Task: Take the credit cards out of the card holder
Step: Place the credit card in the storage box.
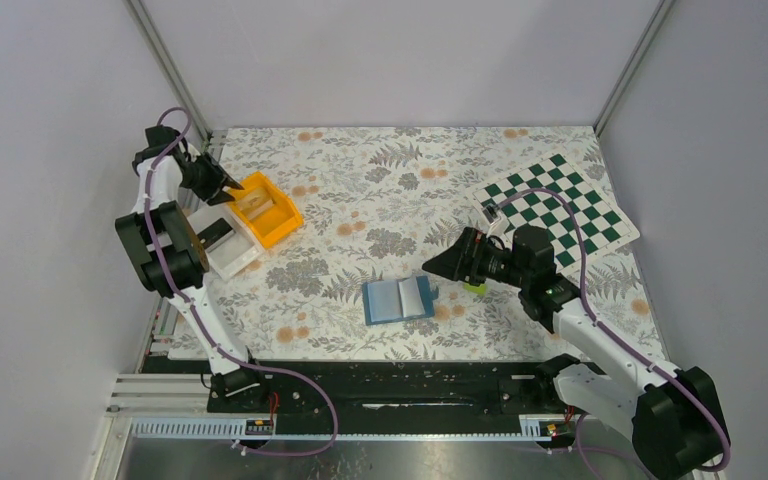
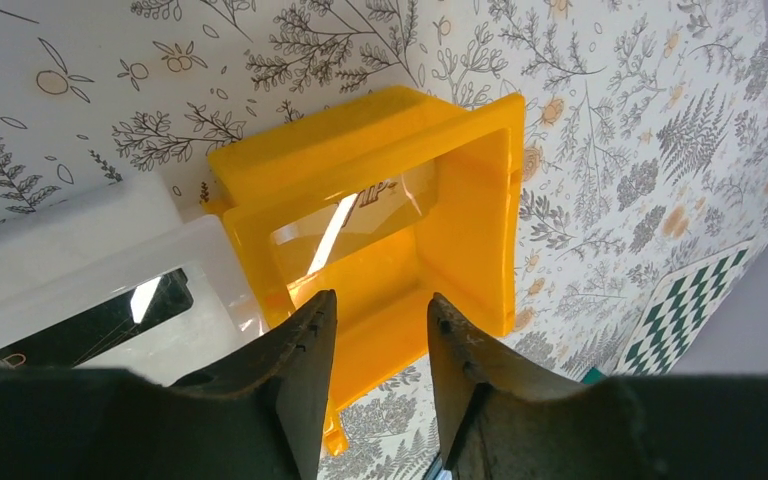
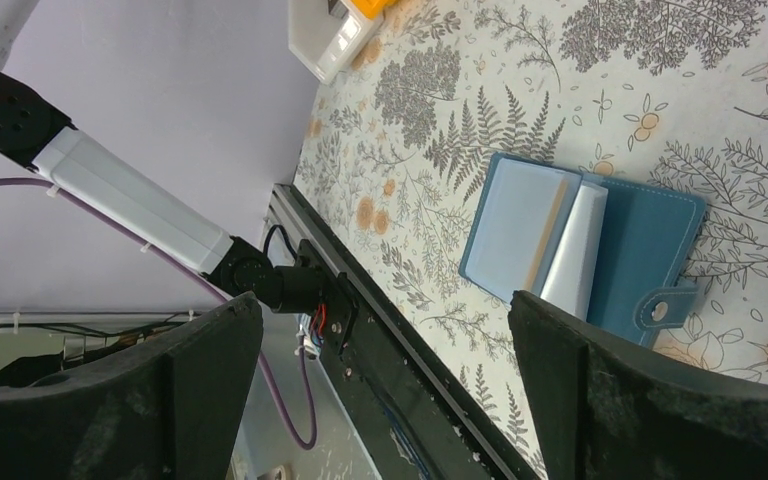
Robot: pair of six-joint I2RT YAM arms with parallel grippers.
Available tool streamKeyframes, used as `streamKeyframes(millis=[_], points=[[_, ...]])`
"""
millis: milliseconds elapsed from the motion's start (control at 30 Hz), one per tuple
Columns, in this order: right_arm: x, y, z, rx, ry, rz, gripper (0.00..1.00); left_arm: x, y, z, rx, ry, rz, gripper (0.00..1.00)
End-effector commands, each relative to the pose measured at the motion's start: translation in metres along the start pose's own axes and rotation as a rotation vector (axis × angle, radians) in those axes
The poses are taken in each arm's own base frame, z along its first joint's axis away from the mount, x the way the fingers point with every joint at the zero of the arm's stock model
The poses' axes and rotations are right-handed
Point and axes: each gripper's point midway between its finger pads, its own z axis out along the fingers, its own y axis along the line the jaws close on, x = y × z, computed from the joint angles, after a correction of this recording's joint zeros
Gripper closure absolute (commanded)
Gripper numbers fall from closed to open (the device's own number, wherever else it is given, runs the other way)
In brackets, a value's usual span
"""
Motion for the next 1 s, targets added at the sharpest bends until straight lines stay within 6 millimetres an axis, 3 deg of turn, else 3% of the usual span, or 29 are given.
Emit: streamKeyframes(millis=[0, 200, 467, 600, 700, 867, 967], points=[[-0.008, 0.014, 0.002, -0.019, 0.021, -0.030, 0.01, -0.021, -0.019, -0.023, 0.032, -0.078, 0.038, 0.60], [-0.005, 0.009, 0.001, 0.010, 0.044, -0.039, 0.00, -0.007, -0.061, -0.058, 0.103, -0.121, 0.096, 0.59], [-0.006, 0.001, -0.009, 0.101, 0.034, -0.075, 0.01, 0.060, -0.139, -0.110, 0.337, -0.116, 0.269, 0.58], [0.001, 0.002, -0.004, 0.094, 0.047, -0.032, 0.02, 0.108, -0.163, -0.129, 0.467, -0.083, 0.314, 0.57], [0.008, 0.006, 0.000, 0.098, 0.052, -0.032, 0.05, 0.158, -0.174, -0.134, 0.549, -0.010, 0.357, 0.57], [0.029, 0.011, 0.015, 0.112, 0.118, -0.056, 0.23, 0.244, -0.175, -0.137, 0.601, 0.090, 0.456, 0.57], [0.040, 0.003, 0.027, 0.171, 0.157, -0.084, 0.27, 0.289, -0.167, -0.126, 0.604, 0.141, 0.475, 0.57]])
